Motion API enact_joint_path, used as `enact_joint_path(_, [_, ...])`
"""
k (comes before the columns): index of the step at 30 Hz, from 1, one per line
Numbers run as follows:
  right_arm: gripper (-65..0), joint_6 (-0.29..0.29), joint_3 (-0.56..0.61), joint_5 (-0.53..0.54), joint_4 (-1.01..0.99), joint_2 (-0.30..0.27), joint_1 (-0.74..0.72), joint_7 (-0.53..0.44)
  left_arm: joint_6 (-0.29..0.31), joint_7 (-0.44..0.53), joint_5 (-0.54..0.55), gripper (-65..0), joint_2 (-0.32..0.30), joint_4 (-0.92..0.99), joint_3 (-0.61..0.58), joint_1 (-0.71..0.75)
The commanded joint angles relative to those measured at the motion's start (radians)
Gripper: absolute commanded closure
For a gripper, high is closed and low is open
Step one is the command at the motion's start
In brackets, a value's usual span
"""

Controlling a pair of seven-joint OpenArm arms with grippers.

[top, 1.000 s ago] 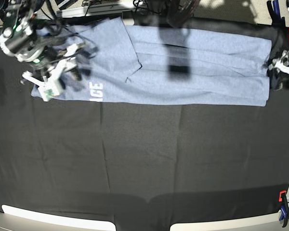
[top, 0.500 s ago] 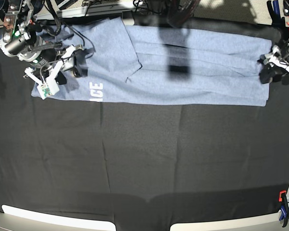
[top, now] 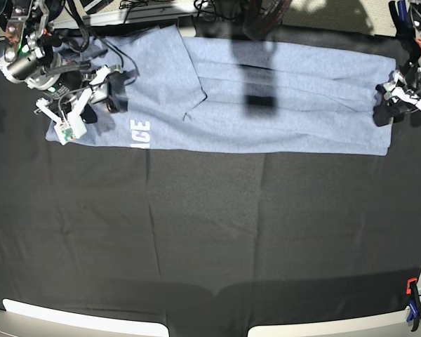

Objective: Layout the t-shirt on the table in an organized manner, then fold the t-shirt properly

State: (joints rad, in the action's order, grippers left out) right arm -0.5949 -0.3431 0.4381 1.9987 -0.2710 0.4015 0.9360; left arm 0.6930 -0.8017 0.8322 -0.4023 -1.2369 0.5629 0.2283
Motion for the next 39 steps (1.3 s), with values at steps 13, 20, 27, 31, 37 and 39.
enact_joint_path(13, [-29.3, -0.003, -0.006, 0.012, 0.017, -0.009, -0.008, -0.023, 0.005, -0.125, 0.078, 0.0, -0.011, -0.006, -0.002, 0.022])
enact_joint_path(20, [-29.3, -0.003, -0.006, 0.011, 0.017, -0.009, -0.008, -0.027, 0.005, 0.062, -0.062, 0.0, -0.022, -0.006, -0.001, 0.02])
enact_joint_path(27, [-29.3, -0.004, -0.006, 0.011, 0.017, -0.009, -0.048, -0.039, -0.171, 0.2, -0.25, 0.0, -0.082, -0.036, -0.001, 0.016])
enact_joint_path(31, [-29.3, -0.004, -0.006, 0.011, 0.017, -0.009, -0.088, -0.039, -0.274, 0.185, -0.357, 0.0, -0.092, -0.141, -0.001, 0.023])
enact_joint_path(37, [-29.3, -0.004, -0.006, 0.011, 0.017, -0.009, -0.111, -0.041, -0.405, 0.092, -0.36, 0.0, -0.062, -0.457, -0.001, 0.116])
enact_joint_path(39, [-29.3, -0.004, -0.006, 0.011, 0.017, -0.009, -0.111, -0.042, -0.409, 0.066, -0.357, 0.0, -0.015, -0.579, -0.001, 0.158])
